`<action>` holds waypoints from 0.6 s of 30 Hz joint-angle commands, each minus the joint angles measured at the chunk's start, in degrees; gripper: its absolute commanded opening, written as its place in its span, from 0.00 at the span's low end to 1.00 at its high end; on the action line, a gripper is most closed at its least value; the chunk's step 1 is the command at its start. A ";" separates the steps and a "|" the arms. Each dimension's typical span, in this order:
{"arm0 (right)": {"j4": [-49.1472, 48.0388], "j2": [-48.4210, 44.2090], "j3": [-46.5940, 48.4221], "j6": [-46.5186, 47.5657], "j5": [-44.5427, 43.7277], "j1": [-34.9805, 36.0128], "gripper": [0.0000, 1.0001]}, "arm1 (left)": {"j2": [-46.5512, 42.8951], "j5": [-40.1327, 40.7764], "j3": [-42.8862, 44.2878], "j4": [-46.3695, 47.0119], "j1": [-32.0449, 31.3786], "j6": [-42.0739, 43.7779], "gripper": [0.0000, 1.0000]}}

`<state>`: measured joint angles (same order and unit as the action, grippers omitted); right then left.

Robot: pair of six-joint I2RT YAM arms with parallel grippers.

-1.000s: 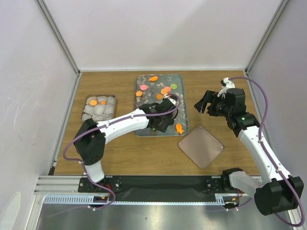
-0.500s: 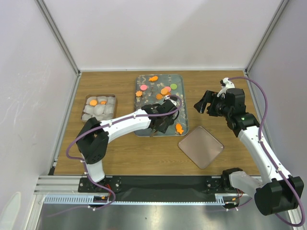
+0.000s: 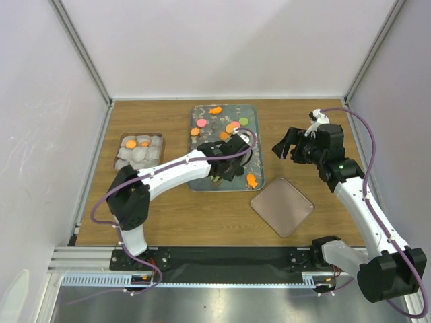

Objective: Pack the cookies

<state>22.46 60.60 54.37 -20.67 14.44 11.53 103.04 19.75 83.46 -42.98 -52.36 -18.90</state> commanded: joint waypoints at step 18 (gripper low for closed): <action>-1.19 0.05 0.74 0.89 0.86 0.69 0.83 | -29.39 -4.00 -14.55 0.79 36.70 2.72 0.45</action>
<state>22.44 60.60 54.37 -20.69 14.50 11.79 74.41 19.62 71.88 -44.12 -19.64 -17.78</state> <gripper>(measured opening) 0.832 0.456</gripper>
